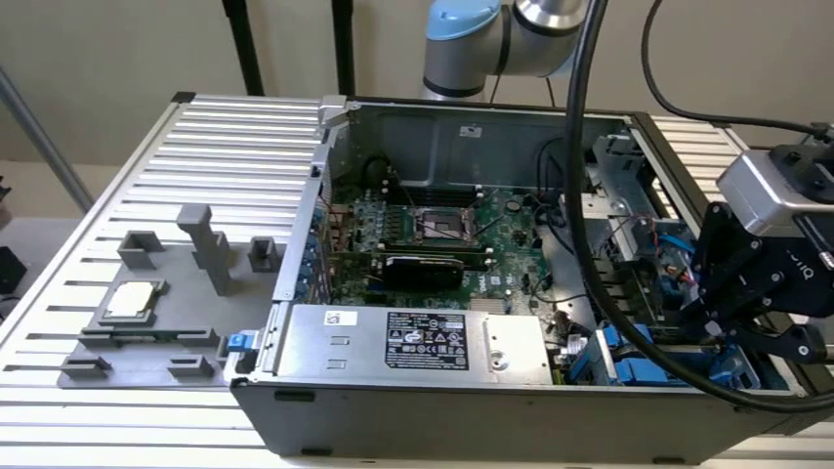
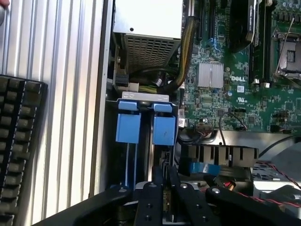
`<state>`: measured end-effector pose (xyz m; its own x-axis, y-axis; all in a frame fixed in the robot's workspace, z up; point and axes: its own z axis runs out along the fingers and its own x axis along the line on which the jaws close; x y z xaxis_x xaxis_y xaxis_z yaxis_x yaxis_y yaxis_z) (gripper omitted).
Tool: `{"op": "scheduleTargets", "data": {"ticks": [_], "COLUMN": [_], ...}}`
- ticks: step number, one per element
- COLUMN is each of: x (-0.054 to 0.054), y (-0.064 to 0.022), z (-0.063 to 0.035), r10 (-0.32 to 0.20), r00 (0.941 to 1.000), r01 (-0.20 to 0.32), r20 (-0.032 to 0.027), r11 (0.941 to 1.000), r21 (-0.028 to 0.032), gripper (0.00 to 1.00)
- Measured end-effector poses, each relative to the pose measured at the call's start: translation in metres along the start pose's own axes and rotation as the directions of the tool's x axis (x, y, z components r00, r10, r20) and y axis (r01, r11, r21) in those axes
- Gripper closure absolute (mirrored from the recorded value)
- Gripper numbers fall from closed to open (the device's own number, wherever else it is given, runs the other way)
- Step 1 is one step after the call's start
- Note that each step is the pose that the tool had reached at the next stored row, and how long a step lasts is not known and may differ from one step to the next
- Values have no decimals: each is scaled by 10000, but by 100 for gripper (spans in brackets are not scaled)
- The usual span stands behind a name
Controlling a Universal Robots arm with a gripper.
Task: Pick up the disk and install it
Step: 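Insert the second disk wire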
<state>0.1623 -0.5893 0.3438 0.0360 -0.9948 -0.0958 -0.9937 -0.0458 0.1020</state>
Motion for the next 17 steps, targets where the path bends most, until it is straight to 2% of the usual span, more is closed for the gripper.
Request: {"op": "scheduleTargets", "data": {"ticks": [10, 17], "x": [-48, -67], "y": [-16, -21], "z": [30, 44], "r10": [12, 62], "r00": [9999, 9999], "r01": [-12, -62], "r20": [-102, -138], "r11": [10000, 10000], "r21": [-4, -1], "gripper": [100, 100]}}
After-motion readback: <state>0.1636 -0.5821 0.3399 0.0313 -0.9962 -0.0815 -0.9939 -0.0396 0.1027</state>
